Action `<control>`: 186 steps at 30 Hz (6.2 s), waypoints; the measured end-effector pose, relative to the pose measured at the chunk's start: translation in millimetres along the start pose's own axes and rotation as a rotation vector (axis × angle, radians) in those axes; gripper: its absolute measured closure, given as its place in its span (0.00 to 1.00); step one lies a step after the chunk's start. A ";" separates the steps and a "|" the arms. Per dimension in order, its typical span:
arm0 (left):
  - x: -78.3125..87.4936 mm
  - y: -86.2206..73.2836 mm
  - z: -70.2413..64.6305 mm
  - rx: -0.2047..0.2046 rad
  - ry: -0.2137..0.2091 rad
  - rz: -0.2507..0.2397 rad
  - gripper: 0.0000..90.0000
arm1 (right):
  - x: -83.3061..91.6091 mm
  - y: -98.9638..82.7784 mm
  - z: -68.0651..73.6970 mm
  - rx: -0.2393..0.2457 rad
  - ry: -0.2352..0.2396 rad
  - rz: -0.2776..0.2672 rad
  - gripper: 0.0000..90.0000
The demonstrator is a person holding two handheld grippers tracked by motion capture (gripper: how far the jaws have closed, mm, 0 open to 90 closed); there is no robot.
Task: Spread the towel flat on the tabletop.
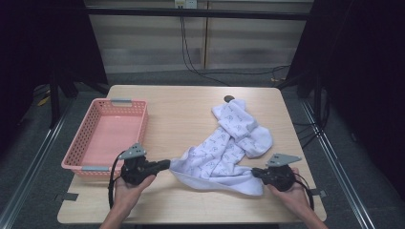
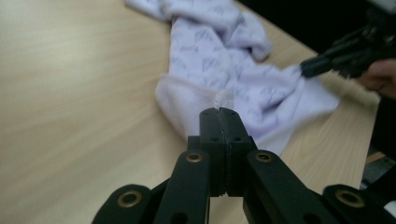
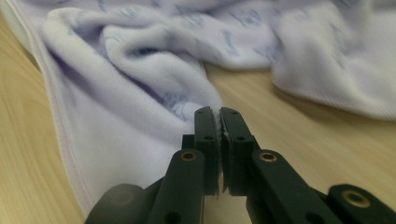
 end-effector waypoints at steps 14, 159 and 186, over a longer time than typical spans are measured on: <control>-7.6 -12.7 -22.6 -0.122 0.003 0.077 0.67 | 27.4 -28.6 11.9 -0.026 0.039 -0.009 0.69; -50.7 -30.4 -0.7 -0.124 -0.039 0.326 0.99 | -11.3 -11.3 5.2 0.018 0.053 0.093 0.86; -94.1 8.7 24.1 -0.122 -0.027 0.233 0.77 | -51.5 51.8 -43.0 -0.063 -0.035 0.004 0.55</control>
Point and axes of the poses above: each handheld gripper's, and its own axes: x roughly backward along the jaws, y roughly out of its top, z roughly to its left, the point moved 4 cm from there along -x, roughly forward along the jaws, and after that the axes turned 7 degrees about z, right-handed, at the moved point
